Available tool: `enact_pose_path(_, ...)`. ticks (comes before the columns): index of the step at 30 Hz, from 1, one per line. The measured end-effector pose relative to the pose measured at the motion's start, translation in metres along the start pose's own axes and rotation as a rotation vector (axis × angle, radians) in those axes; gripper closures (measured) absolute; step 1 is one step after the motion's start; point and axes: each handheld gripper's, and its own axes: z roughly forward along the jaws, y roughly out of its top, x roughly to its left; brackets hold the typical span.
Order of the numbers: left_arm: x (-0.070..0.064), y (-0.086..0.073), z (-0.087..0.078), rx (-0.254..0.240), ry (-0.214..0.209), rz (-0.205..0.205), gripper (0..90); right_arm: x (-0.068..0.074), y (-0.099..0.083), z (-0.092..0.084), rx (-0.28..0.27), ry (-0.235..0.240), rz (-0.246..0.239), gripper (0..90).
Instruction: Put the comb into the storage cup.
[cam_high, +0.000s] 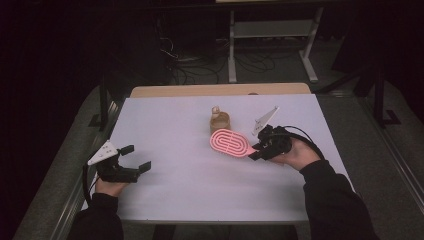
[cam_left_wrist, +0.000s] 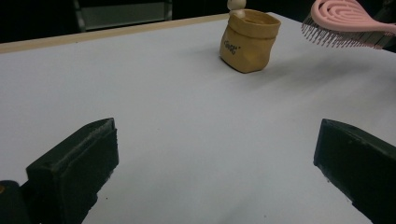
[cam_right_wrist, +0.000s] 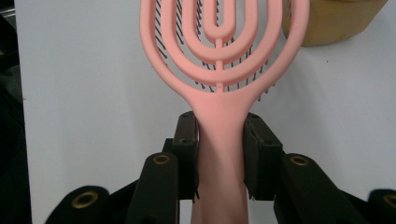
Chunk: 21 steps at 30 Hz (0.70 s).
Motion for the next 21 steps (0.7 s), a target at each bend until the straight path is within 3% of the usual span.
enact_pose_path(15, -0.002, 0.000, -0.001, -0.002, -0.001, -0.001, 0.0, 0.009, 0.016, -0.013, -0.054, -0.034, -0.013, 68.1)
enact_pose_path(21, -0.004, 0.001, 0.001, 0.022, 0.003, 0.006, 0.0, 0.013, 0.025, -0.019, -0.091, -0.032, -0.021, 68.2)
